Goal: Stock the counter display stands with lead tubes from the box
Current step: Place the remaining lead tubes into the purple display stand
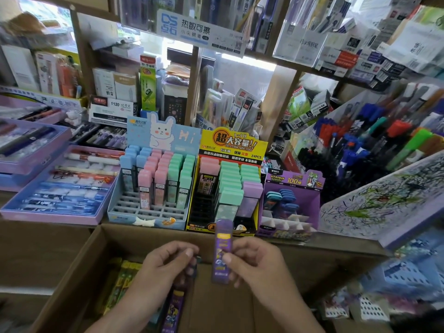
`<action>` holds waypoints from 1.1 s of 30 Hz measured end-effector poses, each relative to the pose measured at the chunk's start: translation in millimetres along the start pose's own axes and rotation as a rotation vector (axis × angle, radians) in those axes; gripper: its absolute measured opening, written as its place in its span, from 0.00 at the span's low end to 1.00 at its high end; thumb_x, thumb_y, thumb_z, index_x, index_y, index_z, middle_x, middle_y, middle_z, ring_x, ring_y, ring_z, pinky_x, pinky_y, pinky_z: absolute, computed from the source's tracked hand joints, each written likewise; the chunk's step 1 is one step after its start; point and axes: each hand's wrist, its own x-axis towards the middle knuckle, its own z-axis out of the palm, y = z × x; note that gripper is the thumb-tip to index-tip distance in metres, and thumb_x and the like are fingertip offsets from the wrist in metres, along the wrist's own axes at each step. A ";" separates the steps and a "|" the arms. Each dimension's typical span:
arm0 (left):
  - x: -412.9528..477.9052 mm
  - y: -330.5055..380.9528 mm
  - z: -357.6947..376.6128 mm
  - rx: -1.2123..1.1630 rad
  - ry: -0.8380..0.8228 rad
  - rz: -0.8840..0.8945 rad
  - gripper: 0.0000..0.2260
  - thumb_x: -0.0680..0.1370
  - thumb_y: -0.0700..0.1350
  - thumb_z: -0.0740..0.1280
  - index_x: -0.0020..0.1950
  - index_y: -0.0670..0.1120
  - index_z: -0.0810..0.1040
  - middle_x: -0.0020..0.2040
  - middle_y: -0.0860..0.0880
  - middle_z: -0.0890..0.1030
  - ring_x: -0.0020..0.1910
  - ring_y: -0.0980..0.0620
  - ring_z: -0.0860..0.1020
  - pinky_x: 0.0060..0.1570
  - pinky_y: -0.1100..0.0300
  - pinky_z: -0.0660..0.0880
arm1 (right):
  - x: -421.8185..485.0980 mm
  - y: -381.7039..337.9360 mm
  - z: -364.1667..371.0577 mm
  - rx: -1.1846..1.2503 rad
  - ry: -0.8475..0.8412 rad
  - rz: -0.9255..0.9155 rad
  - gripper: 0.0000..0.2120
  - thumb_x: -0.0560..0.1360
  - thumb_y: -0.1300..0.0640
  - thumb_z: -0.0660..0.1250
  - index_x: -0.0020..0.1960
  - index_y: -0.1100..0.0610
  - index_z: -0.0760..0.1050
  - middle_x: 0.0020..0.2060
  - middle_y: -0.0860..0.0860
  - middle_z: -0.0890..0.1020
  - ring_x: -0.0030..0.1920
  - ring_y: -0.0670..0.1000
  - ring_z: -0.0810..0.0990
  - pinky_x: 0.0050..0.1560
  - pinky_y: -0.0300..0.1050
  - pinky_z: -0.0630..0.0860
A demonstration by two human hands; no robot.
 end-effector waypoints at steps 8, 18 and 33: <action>-1.3 0.7 -7.2 0.541 0.044 -0.123 0.05 0.78 0.47 0.74 0.52 0.54 0.81 0.49 0.51 0.83 0.49 0.55 0.80 0.52 0.58 0.76 | 2.7 -8.6 -85.8 -0.052 0.270 -0.206 0.12 0.75 0.69 0.72 0.45 0.52 0.83 0.36 0.60 0.85 0.33 0.55 0.84 0.36 0.42 0.82; -7.4 8.8 -6.6 0.652 -0.011 -0.226 0.07 0.77 0.51 0.74 0.53 0.57 0.80 0.53 0.54 0.82 0.55 0.59 0.78 0.60 0.57 0.76 | 31.2 -8.0 -128.0 -0.141 0.390 -0.285 0.14 0.77 0.68 0.71 0.49 0.49 0.84 0.41 0.53 0.88 0.40 0.50 0.87 0.42 0.39 0.83; -7.6 7.4 -7.1 0.636 -0.008 -0.238 0.08 0.76 0.50 0.74 0.54 0.57 0.80 0.53 0.53 0.82 0.54 0.58 0.79 0.59 0.58 0.76 | 66.4 -0.3 -126.5 -0.177 0.465 -0.246 0.09 0.78 0.71 0.69 0.47 0.58 0.80 0.34 0.57 0.85 0.34 0.53 0.86 0.34 0.39 0.82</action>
